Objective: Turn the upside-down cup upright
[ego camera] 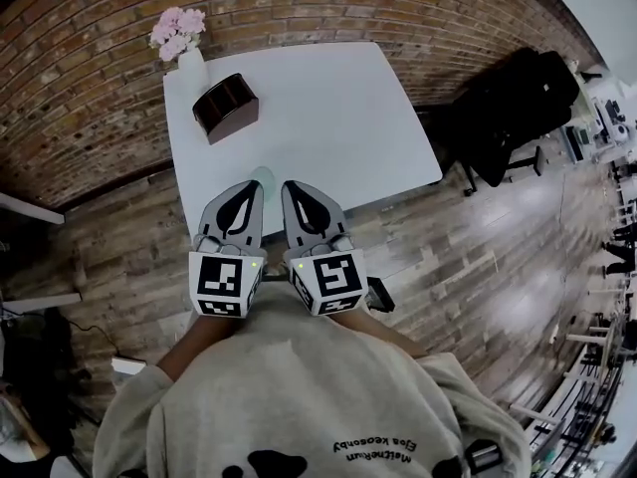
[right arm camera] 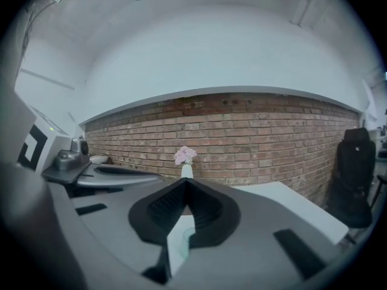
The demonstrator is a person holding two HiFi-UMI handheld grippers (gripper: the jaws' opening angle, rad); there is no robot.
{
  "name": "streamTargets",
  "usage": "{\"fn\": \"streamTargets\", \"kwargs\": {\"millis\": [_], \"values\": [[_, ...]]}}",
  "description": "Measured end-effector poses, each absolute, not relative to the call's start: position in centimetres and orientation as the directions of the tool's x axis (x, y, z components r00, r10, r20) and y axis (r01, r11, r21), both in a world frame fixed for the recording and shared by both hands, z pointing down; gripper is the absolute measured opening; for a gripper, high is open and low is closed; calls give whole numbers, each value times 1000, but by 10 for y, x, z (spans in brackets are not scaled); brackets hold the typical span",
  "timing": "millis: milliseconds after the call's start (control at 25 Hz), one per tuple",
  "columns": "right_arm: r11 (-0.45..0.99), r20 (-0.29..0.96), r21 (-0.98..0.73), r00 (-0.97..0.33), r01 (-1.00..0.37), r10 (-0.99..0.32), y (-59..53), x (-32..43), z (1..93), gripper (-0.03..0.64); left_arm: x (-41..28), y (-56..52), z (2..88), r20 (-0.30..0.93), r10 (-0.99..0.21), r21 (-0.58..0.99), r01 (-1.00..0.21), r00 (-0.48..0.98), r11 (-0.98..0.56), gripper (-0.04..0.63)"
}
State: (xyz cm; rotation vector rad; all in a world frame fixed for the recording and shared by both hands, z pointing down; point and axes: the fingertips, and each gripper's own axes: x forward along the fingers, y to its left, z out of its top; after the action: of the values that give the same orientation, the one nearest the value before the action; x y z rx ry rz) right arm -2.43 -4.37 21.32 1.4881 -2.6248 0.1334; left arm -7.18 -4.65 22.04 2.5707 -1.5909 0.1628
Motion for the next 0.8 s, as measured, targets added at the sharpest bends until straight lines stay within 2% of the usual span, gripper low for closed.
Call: {"fn": "streamTargets", "kwargs": {"millis": [800], "values": [[534, 174, -43, -533, -844, -828, -30, -21, 227, 6, -75, -30, 231, 174, -896, 18, -911, 409, -412, 9]]}}
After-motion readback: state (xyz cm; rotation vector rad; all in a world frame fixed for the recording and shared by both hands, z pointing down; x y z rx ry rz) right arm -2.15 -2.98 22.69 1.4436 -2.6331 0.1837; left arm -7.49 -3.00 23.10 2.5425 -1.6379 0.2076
